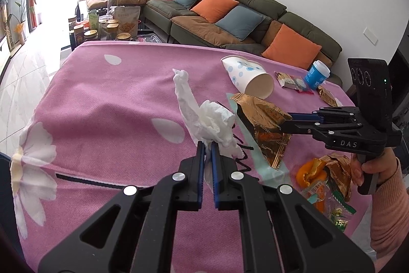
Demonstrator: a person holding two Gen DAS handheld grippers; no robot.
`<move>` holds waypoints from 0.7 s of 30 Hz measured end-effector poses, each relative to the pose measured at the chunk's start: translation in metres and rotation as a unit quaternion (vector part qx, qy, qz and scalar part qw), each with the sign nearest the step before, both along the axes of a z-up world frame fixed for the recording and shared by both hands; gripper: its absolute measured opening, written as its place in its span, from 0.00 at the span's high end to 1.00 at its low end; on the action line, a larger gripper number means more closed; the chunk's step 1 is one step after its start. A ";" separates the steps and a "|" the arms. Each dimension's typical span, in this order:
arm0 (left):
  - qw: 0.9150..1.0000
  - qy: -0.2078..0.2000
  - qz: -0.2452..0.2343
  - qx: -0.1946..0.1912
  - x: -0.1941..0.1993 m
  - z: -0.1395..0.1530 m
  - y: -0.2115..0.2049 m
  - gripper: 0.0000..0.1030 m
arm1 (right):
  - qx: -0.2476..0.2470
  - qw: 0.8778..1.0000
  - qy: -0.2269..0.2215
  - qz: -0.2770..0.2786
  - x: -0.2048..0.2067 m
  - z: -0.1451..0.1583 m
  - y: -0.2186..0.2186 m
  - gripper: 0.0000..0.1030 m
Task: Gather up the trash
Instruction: 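Lift the wrapper and tissue and carry both toward the teal basket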
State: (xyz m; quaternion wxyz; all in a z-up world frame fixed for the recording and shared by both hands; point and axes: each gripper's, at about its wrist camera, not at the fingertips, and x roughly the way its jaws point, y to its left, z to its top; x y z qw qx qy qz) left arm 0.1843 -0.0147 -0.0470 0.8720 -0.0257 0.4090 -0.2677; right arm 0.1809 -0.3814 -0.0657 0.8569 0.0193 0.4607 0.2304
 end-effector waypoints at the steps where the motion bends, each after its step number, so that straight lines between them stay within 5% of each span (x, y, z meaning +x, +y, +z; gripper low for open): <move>1: 1.000 -0.003 0.002 0.001 -0.003 0.001 0.002 0.94 | -0.002 1.000 -0.005 0.002 -0.002 0.002 0.003 0.84; 21: 0.997 -0.051 0.051 -0.015 -0.071 0.035 0.099 0.94 | 0.037 0.995 -0.082 0.033 -0.035 0.057 0.052 0.86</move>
